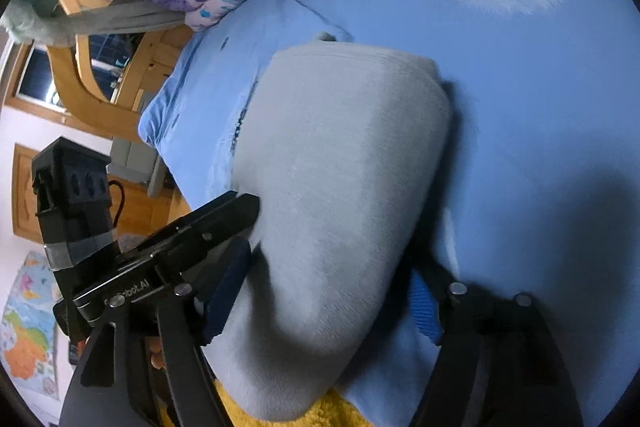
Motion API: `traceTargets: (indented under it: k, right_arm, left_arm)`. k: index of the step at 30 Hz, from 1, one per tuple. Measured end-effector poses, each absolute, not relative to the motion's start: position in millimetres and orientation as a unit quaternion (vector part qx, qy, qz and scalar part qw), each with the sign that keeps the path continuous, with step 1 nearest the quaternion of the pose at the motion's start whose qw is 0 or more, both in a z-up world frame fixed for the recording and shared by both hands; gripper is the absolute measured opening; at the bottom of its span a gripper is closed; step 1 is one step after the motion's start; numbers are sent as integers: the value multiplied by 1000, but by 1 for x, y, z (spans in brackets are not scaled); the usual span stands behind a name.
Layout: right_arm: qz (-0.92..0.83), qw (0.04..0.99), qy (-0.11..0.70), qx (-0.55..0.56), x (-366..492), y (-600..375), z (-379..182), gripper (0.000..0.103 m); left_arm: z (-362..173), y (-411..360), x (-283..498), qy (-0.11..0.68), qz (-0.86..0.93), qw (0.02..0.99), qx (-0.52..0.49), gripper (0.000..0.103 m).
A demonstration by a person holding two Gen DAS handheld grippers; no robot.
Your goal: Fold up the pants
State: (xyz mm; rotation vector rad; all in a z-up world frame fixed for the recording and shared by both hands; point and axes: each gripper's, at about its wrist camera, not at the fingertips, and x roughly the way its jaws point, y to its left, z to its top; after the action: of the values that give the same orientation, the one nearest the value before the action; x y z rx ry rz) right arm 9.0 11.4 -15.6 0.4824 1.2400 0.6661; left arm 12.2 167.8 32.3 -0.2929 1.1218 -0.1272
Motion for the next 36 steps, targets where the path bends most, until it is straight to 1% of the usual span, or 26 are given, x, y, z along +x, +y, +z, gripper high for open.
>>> traceTargets:
  k: [3,5,7,8,10,12,13,14,15,16,18,25,29,36]
  right_arm:
    - [298,746,561,198,12,25,-11,71]
    - [302,752,554,191,14,32,-8,65]
    - [303,751,554,193,18,35,-9,52]
    - [304,749,555,196,20,36,-9,49]
    - [306,750,553,196,22,37,-5,36]
    - [316,753,545,190,22,37,2,31]
    - [321,754,542,188,22,37,6,29]
    - [329,754,537,185,21,38,12,28]
    - [334,755,534,182,21,38,18,28]
    - [337,756,531,180,21,38,22,28]
    - [346,758,523,180,20,36,32,27]
    - [363,764,504,173,8,11,61,26]
    - [361,763,500,192,9,-18,72,25]
    - [348,779,486,190,12,-70,93,25]
  left_arm:
    - [30,177,13,518,-61,837,-165,69]
    - [28,186,12,509,-70,835,-197,68]
    - [27,191,9,501,-73,837,-210,64]
    - [26,193,7,496,-73,839,-214,63]
    - [27,196,4,489,-67,841,-221,55]
    - [29,200,1,481,-61,841,-239,41]
    - [31,203,-2,478,-59,840,-250,38]
    - [33,205,-5,475,-54,839,-258,31]
    - [36,206,-7,473,-52,840,-262,27]
    - [39,205,-8,470,-53,840,-264,25]
    - [47,200,-11,461,-60,844,-267,19]
    - [82,164,-5,431,-103,856,-265,18]
    - [92,149,1,430,-115,853,-272,18]
    - [99,113,12,439,-130,850,-260,18]
